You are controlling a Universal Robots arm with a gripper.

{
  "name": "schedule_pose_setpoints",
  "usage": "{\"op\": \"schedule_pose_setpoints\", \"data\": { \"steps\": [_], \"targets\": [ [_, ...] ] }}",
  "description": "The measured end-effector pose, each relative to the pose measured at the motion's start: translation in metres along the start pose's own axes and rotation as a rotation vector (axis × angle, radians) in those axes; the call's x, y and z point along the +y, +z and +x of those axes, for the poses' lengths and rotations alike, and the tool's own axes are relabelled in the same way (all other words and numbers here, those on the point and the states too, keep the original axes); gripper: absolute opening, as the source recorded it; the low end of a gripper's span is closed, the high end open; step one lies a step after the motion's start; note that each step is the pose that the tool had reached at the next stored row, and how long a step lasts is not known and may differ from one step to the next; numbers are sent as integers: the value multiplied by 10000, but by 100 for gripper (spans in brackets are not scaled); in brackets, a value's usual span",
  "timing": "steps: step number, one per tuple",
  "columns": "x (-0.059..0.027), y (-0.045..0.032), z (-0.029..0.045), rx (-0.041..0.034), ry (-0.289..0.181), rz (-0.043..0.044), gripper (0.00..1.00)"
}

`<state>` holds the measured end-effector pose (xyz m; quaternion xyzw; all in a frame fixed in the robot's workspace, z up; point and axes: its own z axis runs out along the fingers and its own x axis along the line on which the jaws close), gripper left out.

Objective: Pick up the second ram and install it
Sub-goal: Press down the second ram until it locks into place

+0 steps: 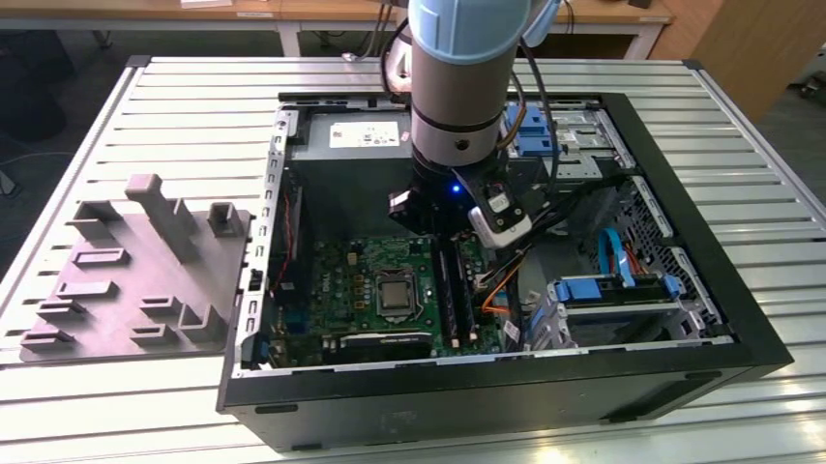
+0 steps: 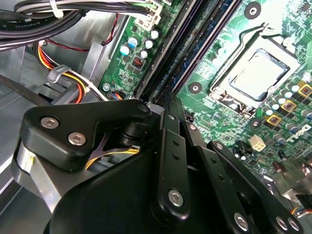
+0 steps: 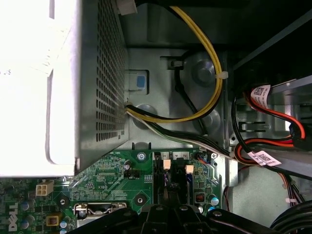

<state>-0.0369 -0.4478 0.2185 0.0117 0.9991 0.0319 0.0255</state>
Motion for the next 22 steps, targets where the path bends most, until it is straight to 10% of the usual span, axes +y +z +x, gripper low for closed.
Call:
{"op": "schedule_pose_setpoints", "data": {
  "steps": [15,22],
  "targets": [
    [-2,9,1,1,0,2,10],
    [9,-151,-8,2,-1,4,10]
  ]
}}
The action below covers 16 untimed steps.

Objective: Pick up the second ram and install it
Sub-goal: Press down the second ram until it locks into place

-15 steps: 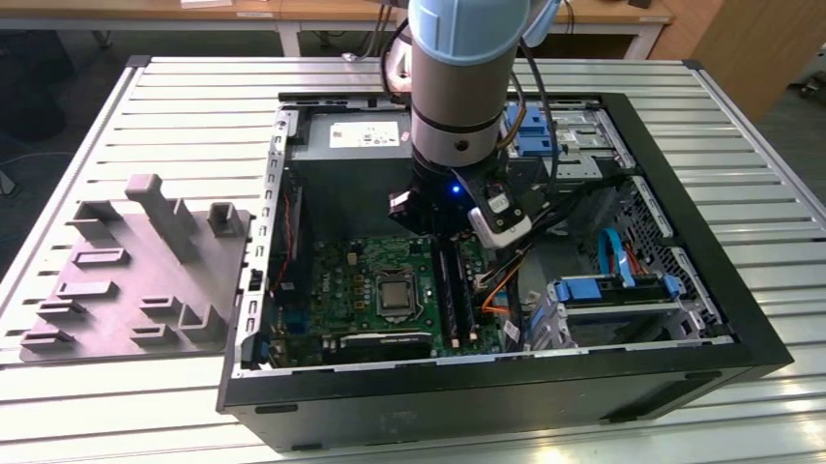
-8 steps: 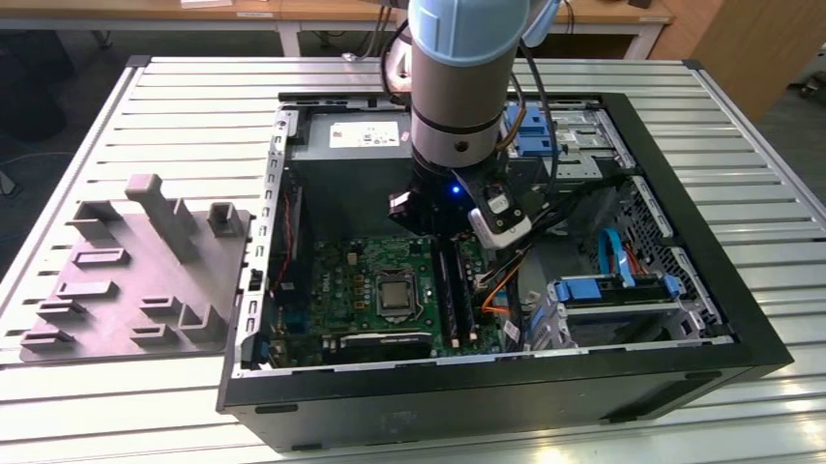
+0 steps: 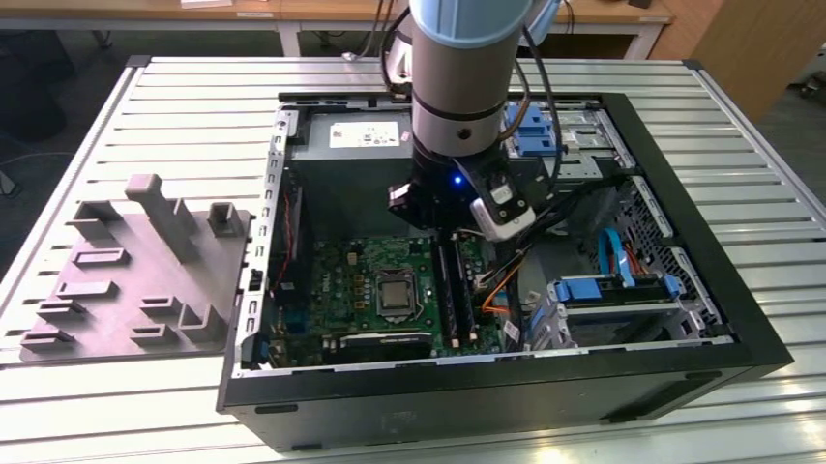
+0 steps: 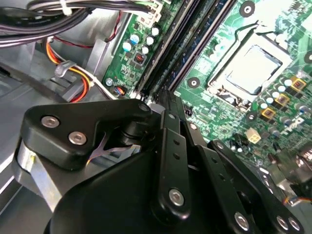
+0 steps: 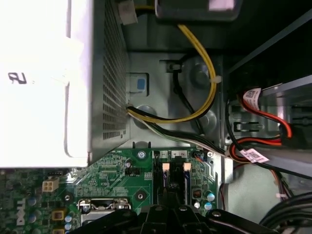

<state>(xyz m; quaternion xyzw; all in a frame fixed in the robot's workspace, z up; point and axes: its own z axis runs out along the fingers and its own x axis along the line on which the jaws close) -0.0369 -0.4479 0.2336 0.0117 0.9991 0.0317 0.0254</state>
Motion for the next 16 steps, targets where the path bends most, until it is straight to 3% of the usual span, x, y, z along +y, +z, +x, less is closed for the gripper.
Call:
{"op": "schedule_pose_setpoints", "data": {
  "steps": [7,16],
  "targets": [
    [-30,-12,-1,0,0,1,10],
    [-205,-23,-5,-1,0,0,10]
  ]
}}
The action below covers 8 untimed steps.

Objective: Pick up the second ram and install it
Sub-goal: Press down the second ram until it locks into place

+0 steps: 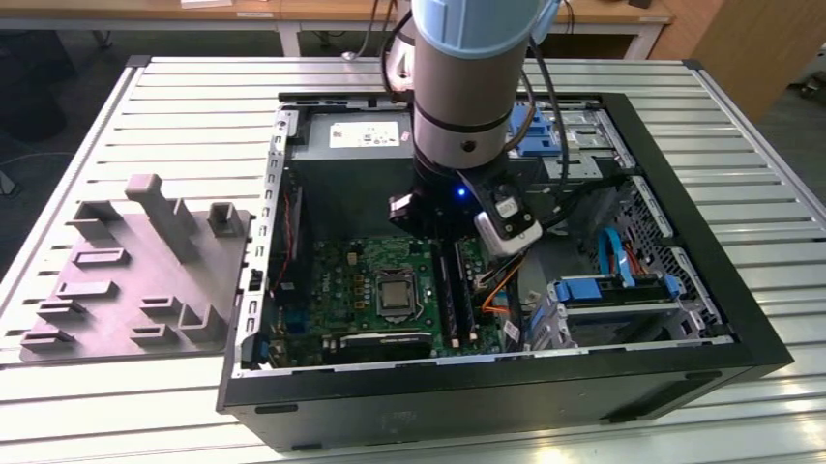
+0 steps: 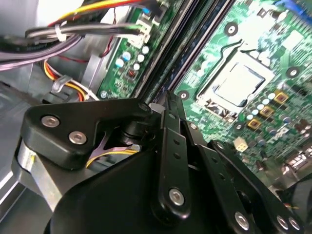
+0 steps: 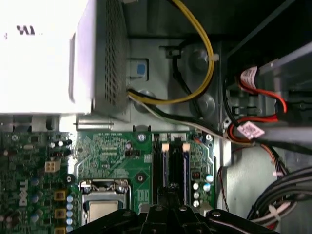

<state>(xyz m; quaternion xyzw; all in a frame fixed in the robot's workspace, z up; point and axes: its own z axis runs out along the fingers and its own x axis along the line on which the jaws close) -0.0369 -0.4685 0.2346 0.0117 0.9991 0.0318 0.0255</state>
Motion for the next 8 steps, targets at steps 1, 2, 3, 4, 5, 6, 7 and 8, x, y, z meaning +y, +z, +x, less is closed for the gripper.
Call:
{"op": "schedule_pose_setpoints", "data": {
  "steps": [1,2,3,4,5,6,7,8],
  "targets": [
    [-23,-1,-1,0,0,0,10],
    [-44,-3,-1,0,0,0,10],
    [-67,-4,-2,0,0,0,10],
    [-90,-6,-2,0,0,1,10],
    [-109,-7,-3,0,0,1,10],
    [-131,-8,-3,0,0,0,10],
    [-151,-9,-4,0,0,-1,10],
    [-169,-10,-4,0,0,0,10]
  ]
}}
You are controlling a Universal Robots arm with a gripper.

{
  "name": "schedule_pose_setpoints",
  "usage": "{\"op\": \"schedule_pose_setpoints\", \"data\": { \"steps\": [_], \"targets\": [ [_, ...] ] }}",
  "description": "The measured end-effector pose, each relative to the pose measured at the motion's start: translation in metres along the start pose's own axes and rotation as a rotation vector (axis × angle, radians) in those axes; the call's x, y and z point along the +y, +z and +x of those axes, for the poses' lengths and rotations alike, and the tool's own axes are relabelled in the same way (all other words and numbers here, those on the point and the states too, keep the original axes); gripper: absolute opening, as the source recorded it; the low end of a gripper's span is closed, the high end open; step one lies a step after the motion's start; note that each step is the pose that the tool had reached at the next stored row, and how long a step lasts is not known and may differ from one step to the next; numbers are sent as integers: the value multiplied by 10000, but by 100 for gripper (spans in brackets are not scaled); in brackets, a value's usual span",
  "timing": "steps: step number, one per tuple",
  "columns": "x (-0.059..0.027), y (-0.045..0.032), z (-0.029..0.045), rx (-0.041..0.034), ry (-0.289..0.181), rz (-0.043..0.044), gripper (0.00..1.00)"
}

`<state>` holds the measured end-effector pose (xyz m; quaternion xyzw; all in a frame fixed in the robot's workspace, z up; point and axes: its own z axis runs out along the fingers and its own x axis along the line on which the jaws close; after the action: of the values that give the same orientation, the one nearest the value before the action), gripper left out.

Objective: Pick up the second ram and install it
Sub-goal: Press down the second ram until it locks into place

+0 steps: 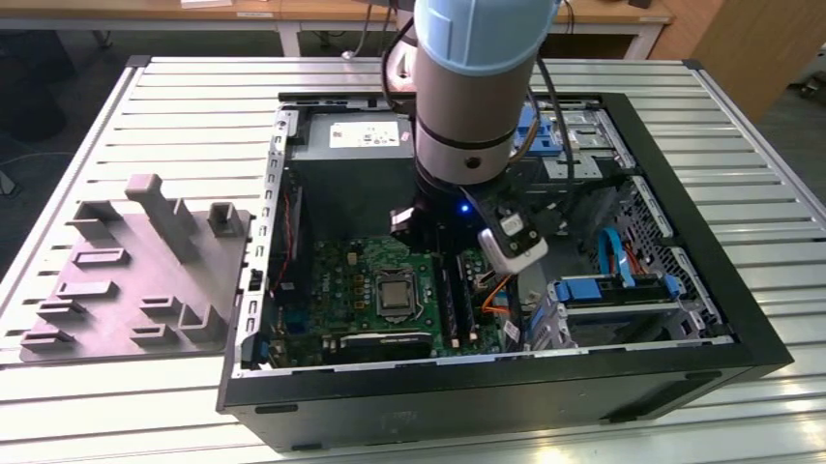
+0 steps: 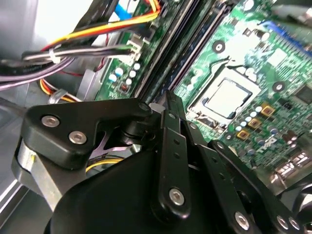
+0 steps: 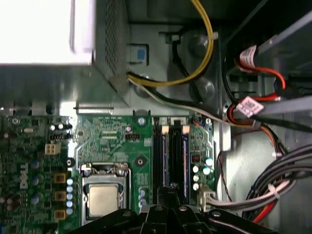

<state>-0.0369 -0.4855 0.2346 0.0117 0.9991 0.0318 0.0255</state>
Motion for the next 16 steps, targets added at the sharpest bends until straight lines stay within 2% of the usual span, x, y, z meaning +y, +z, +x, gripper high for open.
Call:
{"op": "schedule_pose_setpoints", "data": {
  "steps": [16],
  "targets": [
    [-234,-15,-6,0,0,-2,10]
  ]
}}
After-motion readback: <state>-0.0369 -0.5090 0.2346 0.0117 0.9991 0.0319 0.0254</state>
